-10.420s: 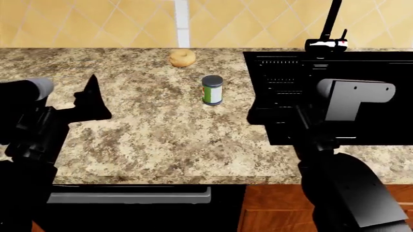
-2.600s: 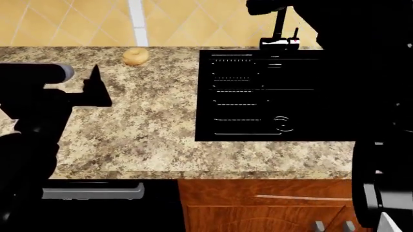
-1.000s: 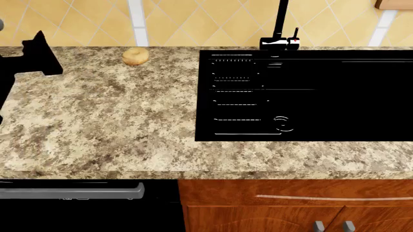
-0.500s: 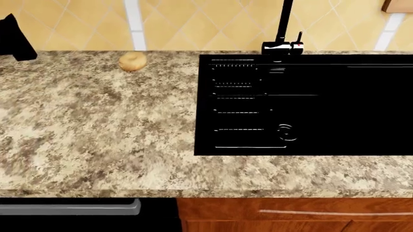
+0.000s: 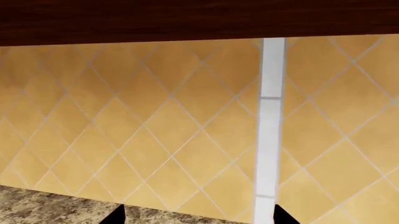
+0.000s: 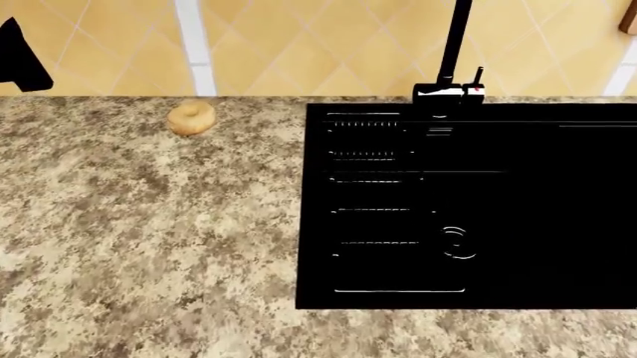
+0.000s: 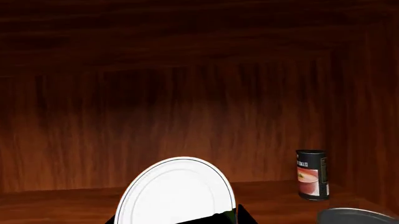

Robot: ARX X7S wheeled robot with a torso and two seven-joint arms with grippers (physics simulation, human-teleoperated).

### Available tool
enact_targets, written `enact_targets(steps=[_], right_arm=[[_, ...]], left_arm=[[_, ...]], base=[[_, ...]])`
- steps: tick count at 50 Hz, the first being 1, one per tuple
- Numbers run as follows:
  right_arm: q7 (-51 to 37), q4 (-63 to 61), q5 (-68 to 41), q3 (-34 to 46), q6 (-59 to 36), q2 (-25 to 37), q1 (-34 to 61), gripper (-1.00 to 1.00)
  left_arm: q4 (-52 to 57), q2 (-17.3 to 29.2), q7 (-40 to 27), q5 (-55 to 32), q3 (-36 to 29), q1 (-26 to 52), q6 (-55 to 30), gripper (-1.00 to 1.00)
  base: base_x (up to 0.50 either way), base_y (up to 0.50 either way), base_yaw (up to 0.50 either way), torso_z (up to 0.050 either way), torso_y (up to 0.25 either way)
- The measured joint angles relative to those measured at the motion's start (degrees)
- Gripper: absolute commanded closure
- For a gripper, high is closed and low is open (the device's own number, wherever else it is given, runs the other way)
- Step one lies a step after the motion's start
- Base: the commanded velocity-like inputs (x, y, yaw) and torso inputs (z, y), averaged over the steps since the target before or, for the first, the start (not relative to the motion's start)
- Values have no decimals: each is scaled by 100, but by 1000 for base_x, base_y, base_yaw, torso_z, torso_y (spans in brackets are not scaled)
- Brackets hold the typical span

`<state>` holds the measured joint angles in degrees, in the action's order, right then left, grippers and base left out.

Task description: Pick the cans from the counter and place them in their designated side in the cabinet.

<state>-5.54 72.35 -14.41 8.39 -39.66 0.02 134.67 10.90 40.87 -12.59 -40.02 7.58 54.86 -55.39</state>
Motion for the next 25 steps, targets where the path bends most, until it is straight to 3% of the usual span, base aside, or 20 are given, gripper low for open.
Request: enact_targets(steps=[10, 25], right_arm=[[16, 8, 3, 39, 56, 0, 0, 100], [-84, 11, 5, 72, 68, 0, -4, 100]], left_arm=[[29, 18, -9, -19, 21, -15, -4, -100], [122, 72, -41, -98, 83, -25, -92, -100]], base=[[323, 0, 0, 0, 1], [0, 0, 0, 0, 1]])
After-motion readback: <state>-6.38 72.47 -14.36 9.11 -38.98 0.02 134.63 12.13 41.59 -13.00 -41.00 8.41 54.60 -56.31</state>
